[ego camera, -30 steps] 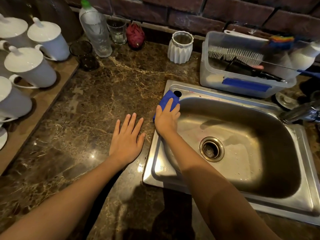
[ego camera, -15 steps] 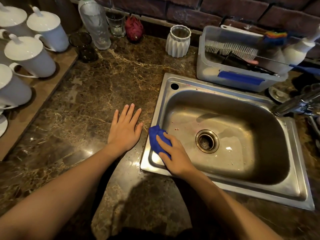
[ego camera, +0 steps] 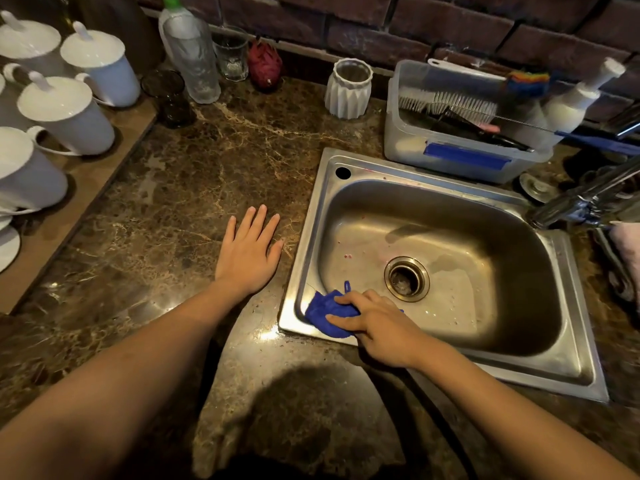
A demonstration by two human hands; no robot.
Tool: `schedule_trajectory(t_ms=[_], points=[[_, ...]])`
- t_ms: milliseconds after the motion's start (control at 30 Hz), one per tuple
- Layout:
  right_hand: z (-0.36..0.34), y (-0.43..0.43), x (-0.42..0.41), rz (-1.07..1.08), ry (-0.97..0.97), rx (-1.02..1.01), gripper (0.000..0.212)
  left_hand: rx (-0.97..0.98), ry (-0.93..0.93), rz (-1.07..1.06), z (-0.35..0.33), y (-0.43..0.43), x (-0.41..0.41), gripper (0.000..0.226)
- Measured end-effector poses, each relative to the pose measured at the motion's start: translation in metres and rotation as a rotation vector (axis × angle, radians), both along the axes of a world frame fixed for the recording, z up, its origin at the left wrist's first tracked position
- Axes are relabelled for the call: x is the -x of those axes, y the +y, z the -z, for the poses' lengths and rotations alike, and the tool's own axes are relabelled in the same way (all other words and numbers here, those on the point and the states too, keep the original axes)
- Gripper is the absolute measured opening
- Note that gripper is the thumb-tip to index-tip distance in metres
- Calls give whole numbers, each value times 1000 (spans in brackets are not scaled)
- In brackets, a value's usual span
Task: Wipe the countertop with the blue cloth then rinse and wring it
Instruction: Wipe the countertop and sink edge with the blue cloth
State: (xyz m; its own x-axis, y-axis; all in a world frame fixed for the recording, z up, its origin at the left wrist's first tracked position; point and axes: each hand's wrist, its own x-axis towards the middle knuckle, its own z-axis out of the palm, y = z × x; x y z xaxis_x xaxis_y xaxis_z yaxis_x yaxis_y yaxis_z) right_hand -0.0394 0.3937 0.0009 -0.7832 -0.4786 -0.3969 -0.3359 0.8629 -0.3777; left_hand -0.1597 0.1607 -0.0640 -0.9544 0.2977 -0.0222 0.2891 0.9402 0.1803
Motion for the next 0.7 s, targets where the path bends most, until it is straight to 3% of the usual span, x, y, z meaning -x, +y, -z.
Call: schedule_trajectory(t_ms=[267,367,500,700], points=[[-11,42,-17,46,-62,-128,52,3,-5,4,0,0,1,65],[-2,53,-13,182,-64,-156,49,14,-4,-2,0,0,1,66],[11,36,8,617,54,179,45,15,-2,-8,-1,0,1,67],[27,-41,53,673,97,495,44,2,9,-13,-3,1,1,65]])
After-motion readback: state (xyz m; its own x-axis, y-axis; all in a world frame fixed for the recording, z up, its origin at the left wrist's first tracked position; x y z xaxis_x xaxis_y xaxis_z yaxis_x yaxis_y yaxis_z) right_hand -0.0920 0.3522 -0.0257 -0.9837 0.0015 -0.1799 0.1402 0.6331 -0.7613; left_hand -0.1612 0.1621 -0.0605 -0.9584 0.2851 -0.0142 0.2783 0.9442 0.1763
